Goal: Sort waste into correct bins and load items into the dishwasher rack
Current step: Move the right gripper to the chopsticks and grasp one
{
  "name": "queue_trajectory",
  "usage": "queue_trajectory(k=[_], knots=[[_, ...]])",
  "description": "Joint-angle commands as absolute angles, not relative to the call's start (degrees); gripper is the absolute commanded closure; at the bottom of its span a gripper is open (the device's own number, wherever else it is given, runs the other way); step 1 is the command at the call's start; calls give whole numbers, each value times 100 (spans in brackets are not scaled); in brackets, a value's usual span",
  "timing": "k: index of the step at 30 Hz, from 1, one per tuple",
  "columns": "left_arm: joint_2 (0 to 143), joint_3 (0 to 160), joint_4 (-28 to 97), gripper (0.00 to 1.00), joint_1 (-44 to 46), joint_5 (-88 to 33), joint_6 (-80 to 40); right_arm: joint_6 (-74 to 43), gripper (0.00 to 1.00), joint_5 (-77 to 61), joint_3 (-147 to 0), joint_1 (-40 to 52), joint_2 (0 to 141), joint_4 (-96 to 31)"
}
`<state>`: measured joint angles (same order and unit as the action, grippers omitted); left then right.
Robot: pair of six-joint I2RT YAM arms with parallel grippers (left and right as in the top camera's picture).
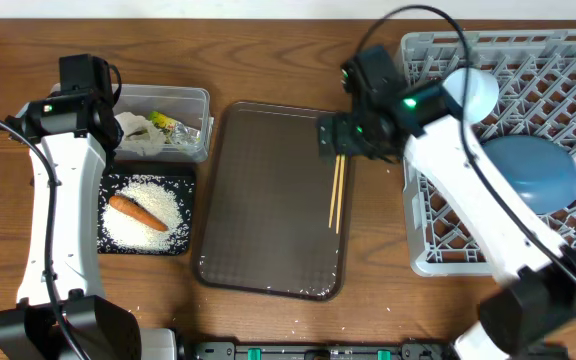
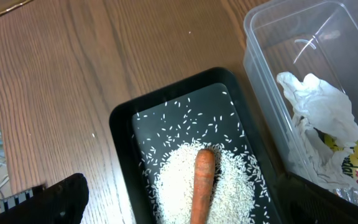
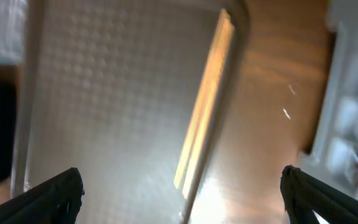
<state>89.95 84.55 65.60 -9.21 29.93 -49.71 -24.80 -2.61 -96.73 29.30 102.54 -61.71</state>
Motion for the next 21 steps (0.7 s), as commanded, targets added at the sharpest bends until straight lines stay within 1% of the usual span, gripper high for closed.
queue_trajectory(k=[1, 4, 9, 13, 16, 19, 21], knots=[[9013, 8460, 6573, 2, -926, 3089, -5022, -2440, 1, -456, -9839, 3133, 10624, -5948], [9013, 8460, 6573, 2, -926, 3089, -5022, -2556, 1, -451, -9778, 3240, 10919, -5642], [9013, 8460, 6573, 2, -926, 3089, -5022, -3629, 1, -432, -9776, 3264, 11577, -5520], [9013, 8460, 6573, 2, -926, 3089, -5022, -3662, 3, -434, -9776, 3264, 12055, -5415], [9013, 8460, 6573, 2, -926, 3089, -5022, -3662, 7, -434, -9776, 3264, 12342, -5395], [9013, 8460, 6573, 2, -926, 3089, -5022, -3662, 9, -427, -9776, 3264, 12425, -5408], [9013, 8460, 6573, 2, -926, 3089, -5022, -3682, 13, -432, -9776, 3267, 12425, -5387]])
